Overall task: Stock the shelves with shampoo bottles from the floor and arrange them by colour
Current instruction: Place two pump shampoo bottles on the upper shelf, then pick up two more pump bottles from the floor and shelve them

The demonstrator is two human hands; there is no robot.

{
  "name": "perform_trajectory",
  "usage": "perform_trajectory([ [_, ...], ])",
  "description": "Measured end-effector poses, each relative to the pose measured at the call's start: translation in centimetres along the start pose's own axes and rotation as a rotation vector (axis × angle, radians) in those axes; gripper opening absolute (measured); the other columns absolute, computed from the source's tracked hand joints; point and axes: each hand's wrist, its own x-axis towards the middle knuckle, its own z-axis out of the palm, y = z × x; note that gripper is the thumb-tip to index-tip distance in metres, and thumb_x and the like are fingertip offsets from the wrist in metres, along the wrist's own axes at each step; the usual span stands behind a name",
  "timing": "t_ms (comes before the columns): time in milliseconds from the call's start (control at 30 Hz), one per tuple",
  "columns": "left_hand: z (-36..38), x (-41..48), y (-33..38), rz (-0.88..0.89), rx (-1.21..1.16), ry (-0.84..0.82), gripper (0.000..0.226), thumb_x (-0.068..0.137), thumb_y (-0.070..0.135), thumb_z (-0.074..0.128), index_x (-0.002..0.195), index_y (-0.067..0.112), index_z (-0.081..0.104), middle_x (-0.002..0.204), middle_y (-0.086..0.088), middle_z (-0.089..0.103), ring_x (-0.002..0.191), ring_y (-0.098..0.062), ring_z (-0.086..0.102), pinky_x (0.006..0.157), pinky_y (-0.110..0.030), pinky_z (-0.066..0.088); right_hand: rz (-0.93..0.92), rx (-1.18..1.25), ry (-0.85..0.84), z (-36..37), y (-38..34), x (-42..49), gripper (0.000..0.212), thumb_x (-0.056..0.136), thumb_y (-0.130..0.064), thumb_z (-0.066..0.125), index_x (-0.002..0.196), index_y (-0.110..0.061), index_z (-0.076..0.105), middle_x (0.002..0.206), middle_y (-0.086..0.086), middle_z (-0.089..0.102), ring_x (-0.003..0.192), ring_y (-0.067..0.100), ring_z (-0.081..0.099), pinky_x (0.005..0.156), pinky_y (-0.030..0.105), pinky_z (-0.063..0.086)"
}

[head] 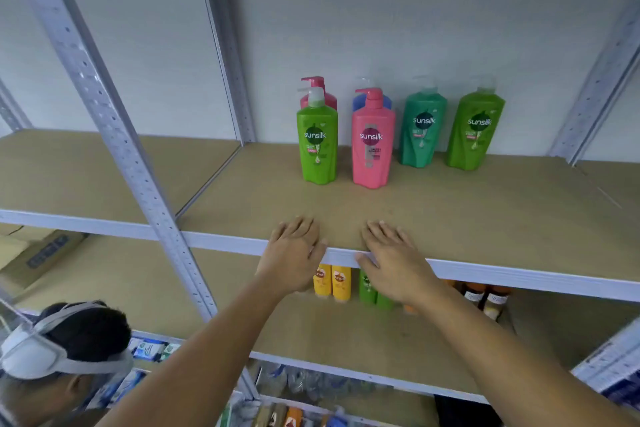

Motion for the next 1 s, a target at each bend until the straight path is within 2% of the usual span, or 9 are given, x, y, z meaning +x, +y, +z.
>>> perform_trajectory([
  [100,-0.3,-2.3,0.8,0.026,-0.134,0.028,0.075,0.097,0.055,0.02,0.153,0.009,0.038,0.162,-0.004,0.033,0.153,-0.019,0.019,0.124,-0.036,0.011,-0.082,0.124,0.067,0.2,-0.8,-2.2,0.057,0.108,-0.039,0.033,0.159,-0.014,0.024,0.167,0.002,0.017,0.155,0.017,0.008,0.125,0.036,-0.003],
  [167,0.2,-5.1,1.6,-0.013,-0.303,0.047,0.055,0.105,0.039,0.038,0.15,0.009,0.043,0.161,-0.003,0.035,0.153,-0.017,0.02,0.124,-0.034,0.018,-0.103,0.315,0.141,0.9,-1.6,-5.0,0.051,0.107,-0.032,0.039,0.155,-0.015,0.035,0.164,-0.002,0.027,0.153,0.009,0.013,0.125,0.031,-0.004],
  [233,1.5,-8.7,2.3,-0.078,-0.415,0.017,0.045,0.104,0.029,0.049,0.145,0.01,0.051,0.156,-0.003,0.044,0.149,-0.016,0.031,0.121,-0.031,0.027,-0.071,0.428,0.146,3.1,-2.3,-8.2,0.048,0.107,-0.03,0.042,0.153,-0.018,0.039,0.16,-0.008,0.031,0.149,0.003,0.017,0.124,0.028,0.002],
  [300,3.8,-12.3,2.8,-0.109,-0.43,-0.098,0.042,0.102,0.025,0.054,0.141,0.009,0.055,0.149,-0.006,0.053,0.14,-0.022,0.046,0.111,-0.028,0.036,-0.035,0.435,0.034,6.5,-2.7,-11.2,0.049,0.107,-0.034,0.042,0.154,-0.02,0.038,0.16,-0.006,0.034,0.151,0.007,0.02,0.122,0.025,0.008],
  [367,6.6,-15.5,2.8,-0.179,-0.416,-0.258,0.041,0.101,0.026,0.054,0.139,0.01,0.056,0.14,-0.009,0.06,0.126,-0.028,0.057,0.099,-0.032,0.044,0.024,0.422,-0.12,9.9,-3.0,-13.7,0.051,0.107,-0.037,0.042,0.155,-0.02,0.036,0.161,-0.003,0.035,0.151,0.013,0.024,0.119,0.024,0.015],
  [500,13.2,-22.3,3.0,-0.286,-0.418,-0.584,0.031,0.097,0.036,0.051,0.12,0.018,0.061,0.108,-0.008,0.07,0.098,-0.031,0.066,0.082,-0.039,0.053,0.102,0.37,-0.4,17.0,-3.5,-19.4,0.046,0.105,-0.036,0.044,0.147,-0.018,0.046,0.151,0.004,0.048,0.137,0.023,0.044,0.108,0.034,0.037],
  [600,16.4,-26.5,3.6,-0.307,-0.417,-0.717,0.042,0.095,0.038,0.049,0.129,0.016,0.059,0.122,-0.012,0.067,0.112,-0.034,0.061,0.09,-0.039,0.051,0.134,0.338,-0.554,20.8,-3.7,-23.3,0.044,0.101,-0.037,0.046,0.139,-0.017,0.052,0.139,0.007,0.057,0.126,0.027,0.053,0.1,0.04,0.045],
  [733,18.3,-29.9,4.7,-0.368,-0.424,-0.793,0.052,0.099,0.038,0.053,0.143,0.01,0.05,0.143,-0.012,0.055,0.13,-0.032,0.052,0.104,-0.035,0.042,0.146,0.308,-0.674,23.0,-3.6,-26.5,0.05,0.102,-0.039,0.044,0.145,-0.015,0.047,0.142,0.007,0.055,0.127,0.028,0.052,0.099,0.036,0.044],
  [1000,22.0,-31.7,4.7,-0.41,-0.426,-0.867,0.057,0.098,0.039,0.054,0.148,0.014,0.043,0.148,-0.012,0.05,0.133,-0.029,0.05,0.106,-0.035,0.042,0.207,0.365,-0.777,26.6,-3.3,-26.9,0.053,0.097,-0.045,0.042,0.145,-0.024,0.041,0.144,0.005,0.048,0.128,0.033,0.049,0.1,0.046,0.045],
])
